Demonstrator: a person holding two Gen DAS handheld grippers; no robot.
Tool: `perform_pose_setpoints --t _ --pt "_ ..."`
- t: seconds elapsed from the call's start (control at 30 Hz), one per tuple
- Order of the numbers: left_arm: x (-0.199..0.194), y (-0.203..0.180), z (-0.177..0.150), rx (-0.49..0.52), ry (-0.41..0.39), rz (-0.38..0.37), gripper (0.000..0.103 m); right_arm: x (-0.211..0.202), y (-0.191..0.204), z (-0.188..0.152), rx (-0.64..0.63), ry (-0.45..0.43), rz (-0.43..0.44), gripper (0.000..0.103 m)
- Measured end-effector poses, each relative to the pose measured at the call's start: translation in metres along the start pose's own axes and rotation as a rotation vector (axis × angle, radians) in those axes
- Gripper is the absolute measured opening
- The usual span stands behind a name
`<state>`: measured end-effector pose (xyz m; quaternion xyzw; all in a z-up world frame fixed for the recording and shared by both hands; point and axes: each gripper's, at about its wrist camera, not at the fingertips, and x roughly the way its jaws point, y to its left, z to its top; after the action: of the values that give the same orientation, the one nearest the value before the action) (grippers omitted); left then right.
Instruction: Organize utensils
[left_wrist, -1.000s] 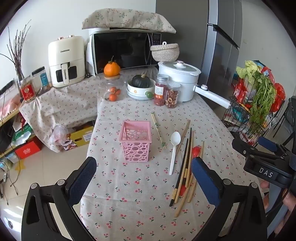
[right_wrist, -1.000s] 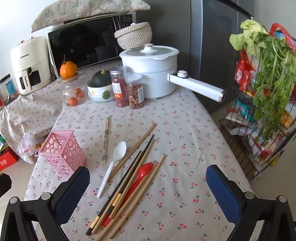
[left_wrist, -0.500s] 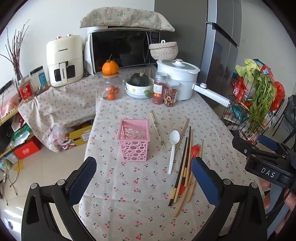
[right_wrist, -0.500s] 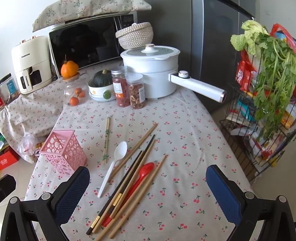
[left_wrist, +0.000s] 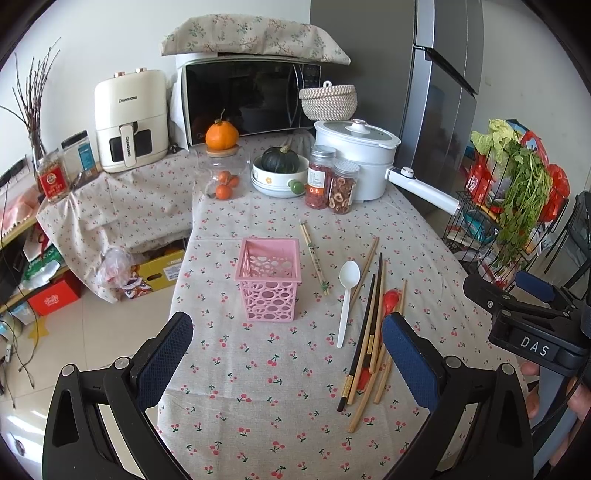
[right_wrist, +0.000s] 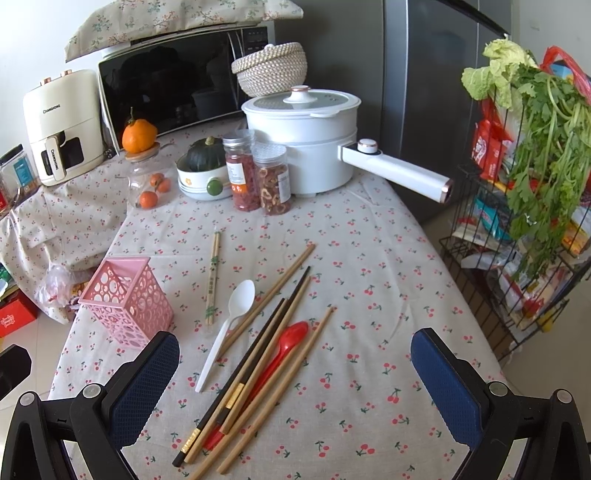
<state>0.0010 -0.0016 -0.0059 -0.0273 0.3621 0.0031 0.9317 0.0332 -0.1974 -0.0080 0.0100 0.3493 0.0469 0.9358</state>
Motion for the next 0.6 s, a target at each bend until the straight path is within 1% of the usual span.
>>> perform_pose_setpoints --t 0.43,0.6 --pt "0.0029 0.0011 -0.0007 -0.004 0.008 -0.002 0.103 0.0024 0.0013 -0.0007 -0.002 0.010 0.005 0.103" --pt "-0.0001 0.0026 0.0020 -0.012 -0.004 -0.004 0.103 0.0058 -0.0007 0.0000 0.012 0.022 0.004 0.103"
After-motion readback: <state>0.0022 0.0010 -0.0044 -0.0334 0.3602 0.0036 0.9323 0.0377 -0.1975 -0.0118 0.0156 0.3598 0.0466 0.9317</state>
